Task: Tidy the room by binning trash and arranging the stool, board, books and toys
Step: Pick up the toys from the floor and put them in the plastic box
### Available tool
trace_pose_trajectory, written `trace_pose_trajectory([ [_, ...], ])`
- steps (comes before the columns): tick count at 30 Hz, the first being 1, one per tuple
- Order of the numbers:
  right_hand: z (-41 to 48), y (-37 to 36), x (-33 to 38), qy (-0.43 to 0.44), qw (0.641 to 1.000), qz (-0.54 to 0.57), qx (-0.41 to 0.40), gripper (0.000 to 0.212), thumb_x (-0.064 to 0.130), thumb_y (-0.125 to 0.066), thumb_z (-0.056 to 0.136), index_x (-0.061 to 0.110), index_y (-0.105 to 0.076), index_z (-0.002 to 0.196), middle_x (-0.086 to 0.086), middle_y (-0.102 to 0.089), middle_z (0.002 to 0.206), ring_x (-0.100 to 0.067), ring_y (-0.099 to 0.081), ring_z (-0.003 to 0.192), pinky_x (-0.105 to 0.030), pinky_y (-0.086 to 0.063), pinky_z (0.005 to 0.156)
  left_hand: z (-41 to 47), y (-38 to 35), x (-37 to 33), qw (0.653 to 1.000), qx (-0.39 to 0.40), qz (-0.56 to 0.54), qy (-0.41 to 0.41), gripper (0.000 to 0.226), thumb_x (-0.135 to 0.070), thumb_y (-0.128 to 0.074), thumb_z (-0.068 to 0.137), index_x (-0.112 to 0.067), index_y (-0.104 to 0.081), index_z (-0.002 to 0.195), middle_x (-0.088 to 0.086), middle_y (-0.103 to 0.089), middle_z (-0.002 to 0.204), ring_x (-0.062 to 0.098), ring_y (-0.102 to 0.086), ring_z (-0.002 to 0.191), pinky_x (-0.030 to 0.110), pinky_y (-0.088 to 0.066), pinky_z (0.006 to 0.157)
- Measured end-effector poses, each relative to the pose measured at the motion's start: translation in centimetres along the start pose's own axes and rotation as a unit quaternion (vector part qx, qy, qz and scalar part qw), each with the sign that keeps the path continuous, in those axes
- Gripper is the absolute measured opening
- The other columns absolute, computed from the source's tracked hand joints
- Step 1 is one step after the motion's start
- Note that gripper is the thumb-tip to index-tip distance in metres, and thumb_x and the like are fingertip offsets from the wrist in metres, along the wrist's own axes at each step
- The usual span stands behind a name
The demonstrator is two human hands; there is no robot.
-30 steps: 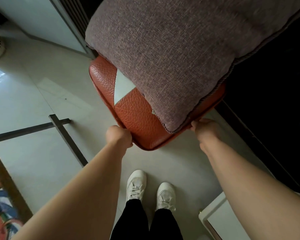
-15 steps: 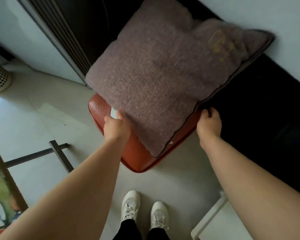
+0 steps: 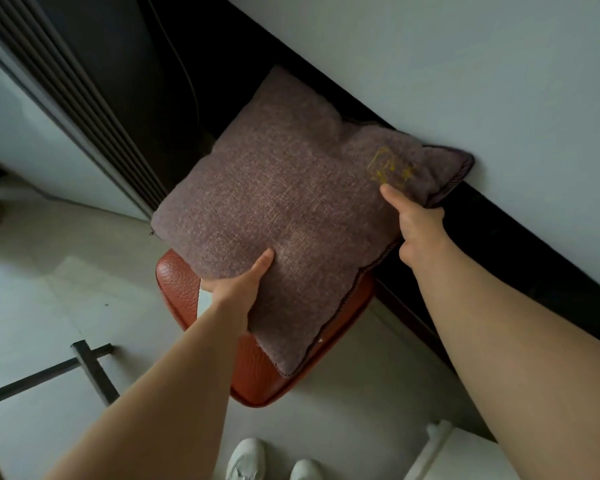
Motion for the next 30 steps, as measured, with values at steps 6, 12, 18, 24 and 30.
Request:
trace_pose_trajectory([
  [6,-1.0,-1.8,1.7,-0.01,0.999,-0.019,0.035,0.05,0.004,-0.076,0.075,0.007,-0.06,0.122,-0.007,-0.065,0.108,-0.021,-0.063,0.089,-0.036,-0.054,0.078,0.4,-0.2,-0.1,0.998,0.004,-0.055,0.001,0.124,-0.052,-0.09,0.046,-0.02,-0.024,0.145,0.008,-0.04,0.145,0.033,-0.04,0.133,0.057,-0.031,0.111],
  [12,-5.0,-2.8,5.7,0.051,0.988,0.023,0.144,0.033,-0.01,-0.067,0.074,0.002,-0.065,0.106,-0.006,-0.07,0.094,-0.018,-0.067,0.083,-0.029,-0.052,0.068,-1.2,-1.1,-1.0,0.99,0.054,-0.125,-0.028,0.094,-0.035,-0.086,0.064,-0.014,-0.036,0.141,0.007,-0.049,0.139,0.029,-0.046,0.128,0.053,-0.032,0.112],
  [18,-7.6,-2.0,12.9,0.149,0.967,0.047,0.203,0.03,-0.009,-0.07,0.068,0.007,-0.068,0.093,-0.008,-0.073,0.093,-0.019,-0.071,0.082,-0.031,-0.056,0.075,-5.7,-6.7,-5.1,0.974,0.166,-0.138,-0.074,0.104,-0.049,-0.089,0.052,-0.025,-0.04,0.141,0.004,-0.054,0.137,0.03,-0.053,0.121,0.059,-0.04,0.102],
  [24,-6.1,1.4,10.7,0.155,0.973,-0.008,0.173,0.046,-0.008,-0.071,0.064,0.007,-0.067,0.107,-0.002,-0.074,0.093,-0.017,-0.071,0.085,-0.028,-0.056,0.07,-8.1,-11.5,-6.0,0.976,0.207,-0.007,-0.064,0.066,-0.045,-0.056,0.091,-0.054,-0.016,0.142,0.003,-0.024,0.156,0.042,-0.034,0.136,0.071,-0.042,0.089],
  [30,-3.8,5.7,6.5,0.129,0.989,0.018,0.063,0.054,-0.005,-0.071,0.063,0.01,-0.064,0.115,-0.009,-0.071,0.109,-0.028,-0.068,0.099,-0.04,-0.055,0.083,-8.3,-13.1,-5.6,0.966,0.244,-0.04,-0.069,0.073,-0.07,-0.044,0.085,-0.057,-0.002,0.144,0.003,-0.015,0.16,0.043,-0.028,0.139,0.071,-0.034,0.099],
])
Point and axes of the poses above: each hand's wrist, its own z-axis towards the middle knuckle, its own y-axis out of the back of the hand, x = y × z, the point moved 4 cm from there along z, towards the middle knuckle
